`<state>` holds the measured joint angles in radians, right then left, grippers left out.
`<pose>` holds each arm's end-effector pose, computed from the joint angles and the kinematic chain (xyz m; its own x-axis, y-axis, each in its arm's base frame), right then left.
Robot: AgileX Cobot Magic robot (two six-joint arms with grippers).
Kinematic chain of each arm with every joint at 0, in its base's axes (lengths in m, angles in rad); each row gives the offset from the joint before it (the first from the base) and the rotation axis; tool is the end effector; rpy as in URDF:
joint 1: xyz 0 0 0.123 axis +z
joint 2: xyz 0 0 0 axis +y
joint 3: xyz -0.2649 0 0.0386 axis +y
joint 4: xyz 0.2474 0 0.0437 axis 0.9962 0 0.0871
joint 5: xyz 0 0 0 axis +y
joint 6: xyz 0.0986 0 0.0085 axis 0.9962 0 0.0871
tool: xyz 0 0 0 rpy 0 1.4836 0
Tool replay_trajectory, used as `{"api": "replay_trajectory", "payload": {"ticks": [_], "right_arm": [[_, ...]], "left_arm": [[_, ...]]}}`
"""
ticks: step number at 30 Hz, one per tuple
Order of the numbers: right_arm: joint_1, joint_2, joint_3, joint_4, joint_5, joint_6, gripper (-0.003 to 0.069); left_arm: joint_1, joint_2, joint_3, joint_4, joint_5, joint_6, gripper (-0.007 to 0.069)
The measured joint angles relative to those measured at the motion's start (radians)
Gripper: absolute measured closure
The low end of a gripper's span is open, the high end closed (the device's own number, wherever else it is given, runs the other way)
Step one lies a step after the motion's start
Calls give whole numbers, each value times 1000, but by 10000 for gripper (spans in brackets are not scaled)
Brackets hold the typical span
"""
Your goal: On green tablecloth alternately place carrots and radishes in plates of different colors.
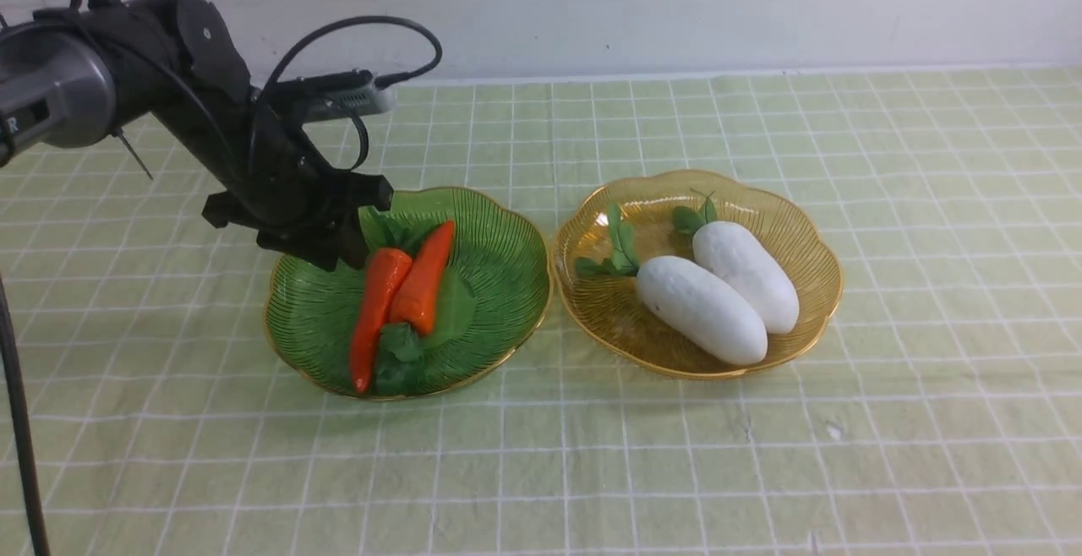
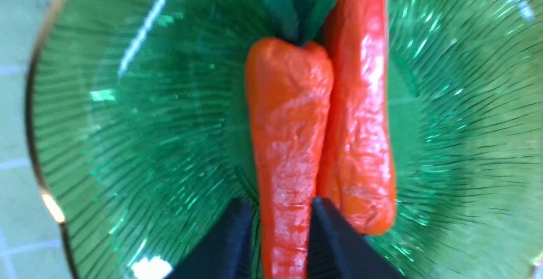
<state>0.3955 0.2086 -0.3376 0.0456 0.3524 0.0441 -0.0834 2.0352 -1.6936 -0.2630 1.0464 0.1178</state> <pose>0.0793 0.0348 0.2773 -0.1592 0.0276 -0.9869 -0.3873 0.9178 0.0881 0.4246 -0.0579 0.2083 -0.9585 0.0643 -0.2779 0.1288 0.9669 -0.2205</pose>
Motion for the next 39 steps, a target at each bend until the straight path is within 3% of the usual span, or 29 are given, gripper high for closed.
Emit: {"api": "replay_trajectory", "payload": {"ticks": [4,6,19,33,39], "right_arm": [[0,0,0,0,5,0,673],[0,0,0,0,16,0,673],[-2,-53,62,-3,13,0,673],[-345,-216,344,-98,36,1,673],[-369,-216,356,-100,45,1,673]], "left_arm": [[0,-1,-99,18,80,0,608],[0,-1,-140,19,109,0,624],[0,0,-204,4,181,0,632],[0,-69,-204,26,184,12,632],[0,-195,-202,27,189,112,632]]}}
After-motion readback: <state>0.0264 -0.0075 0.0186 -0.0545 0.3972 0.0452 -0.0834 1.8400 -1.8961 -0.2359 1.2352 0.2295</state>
